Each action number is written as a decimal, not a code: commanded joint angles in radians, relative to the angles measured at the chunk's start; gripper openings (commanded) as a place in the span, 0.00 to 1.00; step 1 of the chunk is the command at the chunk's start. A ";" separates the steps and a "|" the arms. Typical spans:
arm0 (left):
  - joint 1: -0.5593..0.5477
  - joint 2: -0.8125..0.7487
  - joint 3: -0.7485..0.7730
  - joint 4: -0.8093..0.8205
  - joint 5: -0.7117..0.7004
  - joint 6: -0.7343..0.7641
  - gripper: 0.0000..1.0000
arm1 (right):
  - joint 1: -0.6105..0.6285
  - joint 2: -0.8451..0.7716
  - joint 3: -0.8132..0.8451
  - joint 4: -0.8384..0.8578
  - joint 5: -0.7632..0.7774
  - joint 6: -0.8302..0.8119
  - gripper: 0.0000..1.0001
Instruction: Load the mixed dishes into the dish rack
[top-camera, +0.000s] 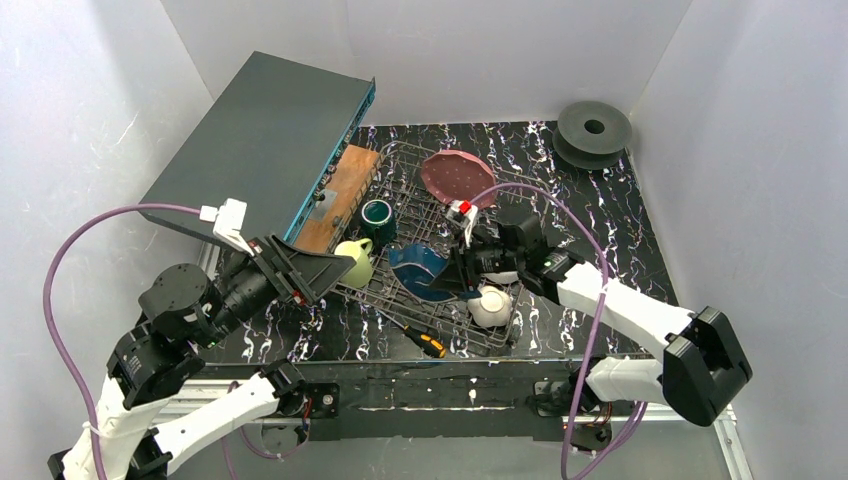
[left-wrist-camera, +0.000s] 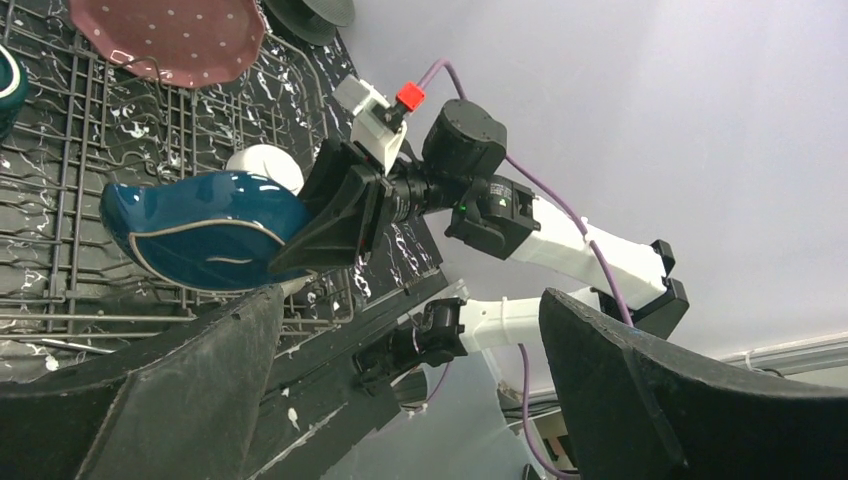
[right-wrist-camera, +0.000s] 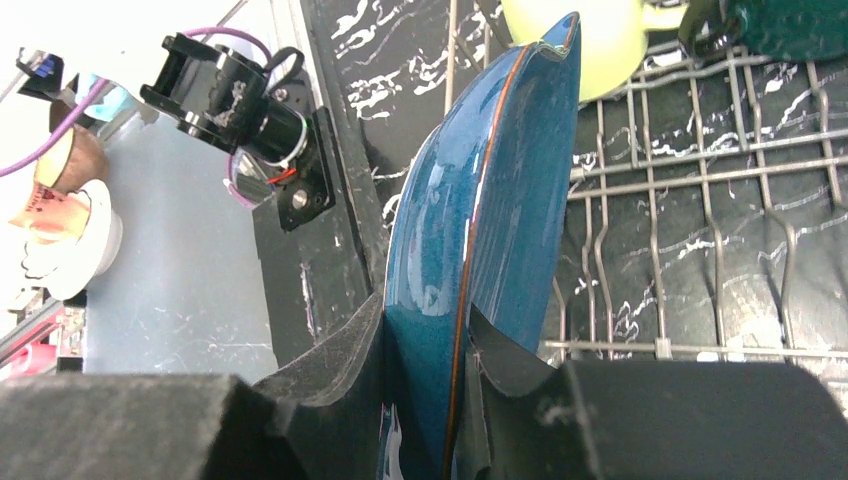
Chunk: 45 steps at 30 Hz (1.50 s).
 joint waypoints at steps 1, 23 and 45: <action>0.006 -0.019 -0.010 -0.021 -0.017 0.017 0.99 | -0.002 0.028 0.114 0.175 -0.084 0.031 0.01; 0.006 -0.014 -0.029 -0.026 -0.008 -0.002 0.99 | 0.098 0.168 0.191 0.056 0.023 -0.108 0.02; 0.005 -0.014 -0.050 -0.026 -0.005 -0.035 0.99 | 0.223 0.225 0.249 -0.104 0.222 -0.248 0.46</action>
